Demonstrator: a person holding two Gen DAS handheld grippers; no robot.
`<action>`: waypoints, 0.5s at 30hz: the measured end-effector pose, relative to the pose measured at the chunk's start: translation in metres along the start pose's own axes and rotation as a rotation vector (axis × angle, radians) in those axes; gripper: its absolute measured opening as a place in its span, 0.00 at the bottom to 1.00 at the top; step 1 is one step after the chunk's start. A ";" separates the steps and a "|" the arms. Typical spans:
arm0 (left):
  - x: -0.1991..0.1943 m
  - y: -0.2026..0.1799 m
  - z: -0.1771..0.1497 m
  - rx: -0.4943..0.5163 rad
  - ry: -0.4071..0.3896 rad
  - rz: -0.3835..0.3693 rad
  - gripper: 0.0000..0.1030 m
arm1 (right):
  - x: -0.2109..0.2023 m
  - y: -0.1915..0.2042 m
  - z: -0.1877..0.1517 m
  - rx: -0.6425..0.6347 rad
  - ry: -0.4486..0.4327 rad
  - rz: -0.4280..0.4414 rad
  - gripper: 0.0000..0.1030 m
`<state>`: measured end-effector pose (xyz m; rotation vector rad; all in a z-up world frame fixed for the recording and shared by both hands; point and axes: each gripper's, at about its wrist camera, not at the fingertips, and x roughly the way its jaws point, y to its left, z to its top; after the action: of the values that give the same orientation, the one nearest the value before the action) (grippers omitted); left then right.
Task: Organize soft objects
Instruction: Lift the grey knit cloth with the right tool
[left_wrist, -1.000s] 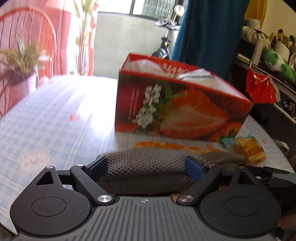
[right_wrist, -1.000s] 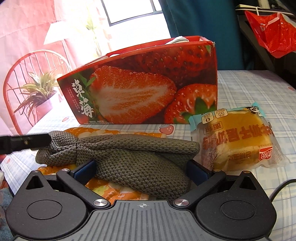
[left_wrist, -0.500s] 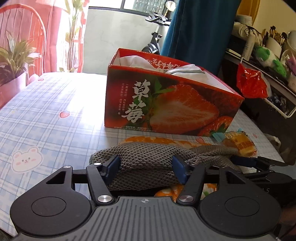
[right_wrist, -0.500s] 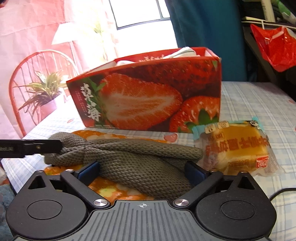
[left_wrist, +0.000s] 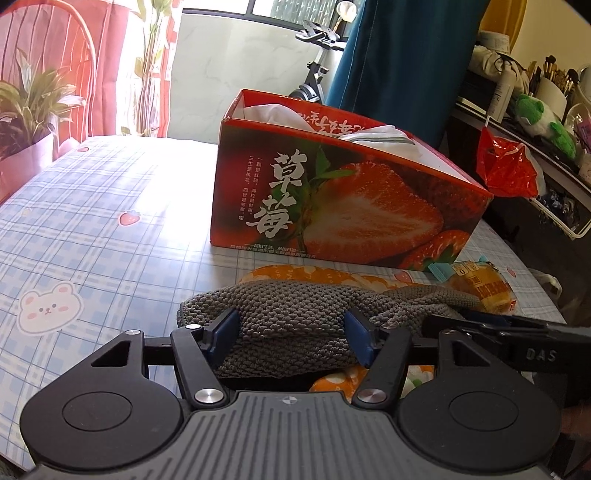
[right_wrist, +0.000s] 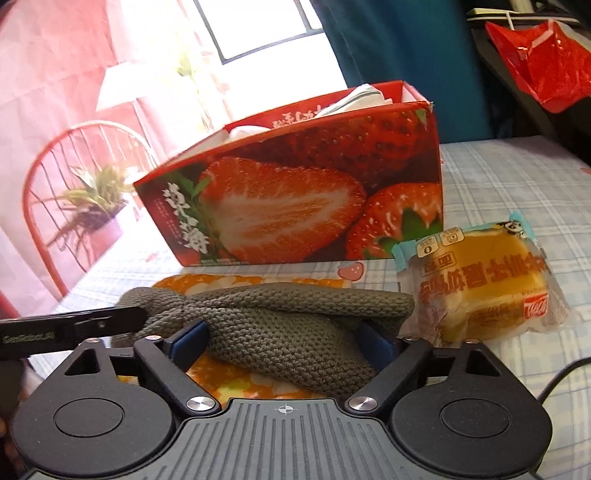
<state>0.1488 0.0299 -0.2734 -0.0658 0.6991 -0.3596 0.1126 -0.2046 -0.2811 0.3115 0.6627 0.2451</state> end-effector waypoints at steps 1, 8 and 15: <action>0.000 0.000 0.000 -0.002 0.002 0.001 0.64 | 0.000 0.001 0.001 -0.006 -0.005 0.001 0.77; -0.006 0.004 0.003 -0.081 0.035 -0.019 0.64 | -0.001 -0.004 0.005 0.060 -0.020 0.023 0.72; -0.005 0.003 0.002 -0.076 0.036 -0.022 0.64 | -0.008 -0.008 0.003 0.099 -0.040 0.028 0.64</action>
<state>0.1476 0.0341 -0.2693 -0.1398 0.7478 -0.3559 0.1096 -0.2146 -0.2774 0.4199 0.6323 0.2321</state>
